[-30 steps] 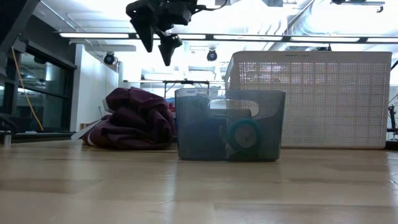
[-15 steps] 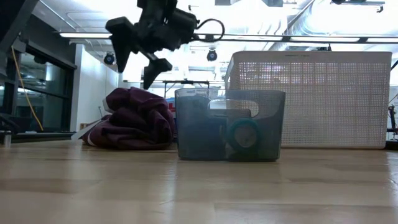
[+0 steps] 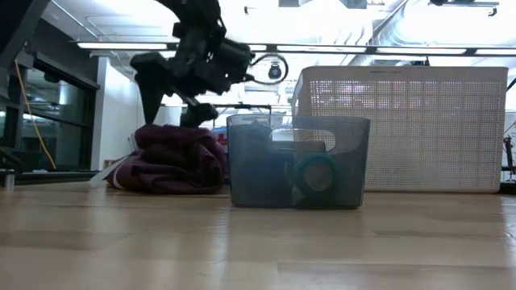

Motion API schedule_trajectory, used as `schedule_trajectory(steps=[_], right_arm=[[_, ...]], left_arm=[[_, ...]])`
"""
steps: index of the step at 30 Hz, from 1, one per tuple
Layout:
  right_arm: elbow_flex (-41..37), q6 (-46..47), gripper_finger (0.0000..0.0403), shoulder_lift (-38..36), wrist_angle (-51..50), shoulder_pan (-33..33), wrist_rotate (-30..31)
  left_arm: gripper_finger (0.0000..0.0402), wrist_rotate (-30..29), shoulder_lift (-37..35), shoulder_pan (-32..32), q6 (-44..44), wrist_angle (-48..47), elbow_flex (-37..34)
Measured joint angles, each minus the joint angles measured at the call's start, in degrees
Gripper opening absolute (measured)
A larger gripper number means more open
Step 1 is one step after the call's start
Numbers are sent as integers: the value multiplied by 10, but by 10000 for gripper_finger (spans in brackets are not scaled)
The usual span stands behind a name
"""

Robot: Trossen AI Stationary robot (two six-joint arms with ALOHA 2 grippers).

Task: Pick & Place Medicine items
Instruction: Put the violet patient gown into the white laundry bin

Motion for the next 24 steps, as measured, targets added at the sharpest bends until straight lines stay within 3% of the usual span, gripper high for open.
schedule_trajectory(steps=[5,11,24], right_arm=[[0,0,160,0,0,0,0],[0,0,160,0,0,0,0],[0,0,160,0,0,0,0]], left_arm=[[392,2,0,3,-19,37,-43],[391,68,0,21,-27,59,-74],[391,99,-20,45,-39,125,-83]])
